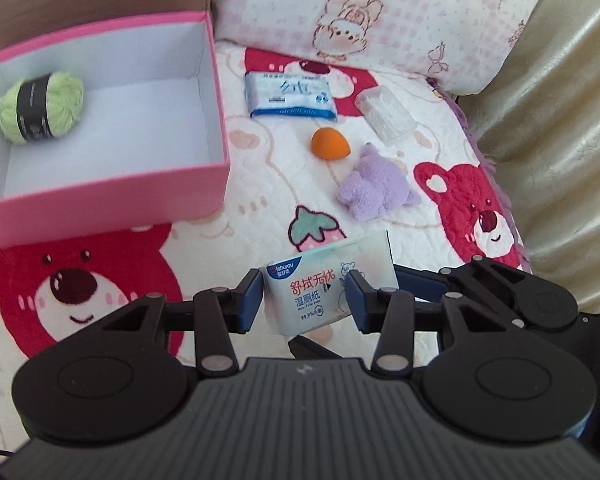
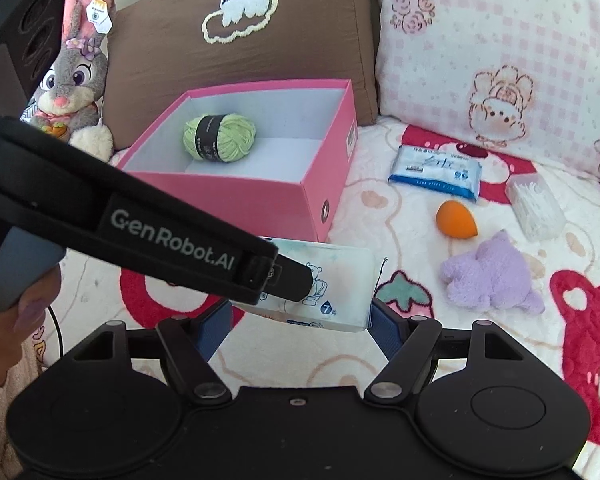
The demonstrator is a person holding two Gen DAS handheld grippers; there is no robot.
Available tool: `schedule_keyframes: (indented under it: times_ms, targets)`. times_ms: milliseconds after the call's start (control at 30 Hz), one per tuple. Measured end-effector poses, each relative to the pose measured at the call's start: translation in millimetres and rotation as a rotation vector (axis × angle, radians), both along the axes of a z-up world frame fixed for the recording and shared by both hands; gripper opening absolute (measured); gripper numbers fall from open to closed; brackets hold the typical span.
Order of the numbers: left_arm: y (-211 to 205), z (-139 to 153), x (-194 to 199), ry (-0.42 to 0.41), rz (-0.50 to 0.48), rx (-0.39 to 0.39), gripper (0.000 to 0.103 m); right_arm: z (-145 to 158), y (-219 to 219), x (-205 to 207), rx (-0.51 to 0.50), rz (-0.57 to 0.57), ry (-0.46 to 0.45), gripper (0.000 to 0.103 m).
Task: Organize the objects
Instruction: 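Lift the tissue pack with the left gripper and carry it into the pink box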
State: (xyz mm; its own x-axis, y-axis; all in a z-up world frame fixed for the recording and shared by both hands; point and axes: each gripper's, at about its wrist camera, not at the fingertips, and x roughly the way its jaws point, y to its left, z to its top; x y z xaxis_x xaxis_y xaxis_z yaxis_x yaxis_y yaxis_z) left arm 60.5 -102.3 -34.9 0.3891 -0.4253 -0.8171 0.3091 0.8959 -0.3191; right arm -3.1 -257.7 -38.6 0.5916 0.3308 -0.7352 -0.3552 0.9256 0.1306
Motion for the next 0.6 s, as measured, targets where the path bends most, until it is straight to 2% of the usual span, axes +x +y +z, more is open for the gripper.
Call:
schedule_keyframes:
  times_ms: [367, 433, 600]
  targets:
    - [9.7, 40.3, -3.3, -0.081, -0.052, 0.050, 0.043, 31.4, 6.1, -2.1, 0.027, 0.032, -0.039, 0.074]
    - [11.5, 48.5, -3.0, -0.116, -0.054, 0.053, 0.043, 33.9, 8.5, -2.7, 0.023, 0.044, -0.033, 0.069]
    - [17.4, 63.4, -2.5, -0.182, -0.045, 0.038, 0.043, 44.9, 12.4, -3.4, 0.021, 0.044, -0.058, 0.063]
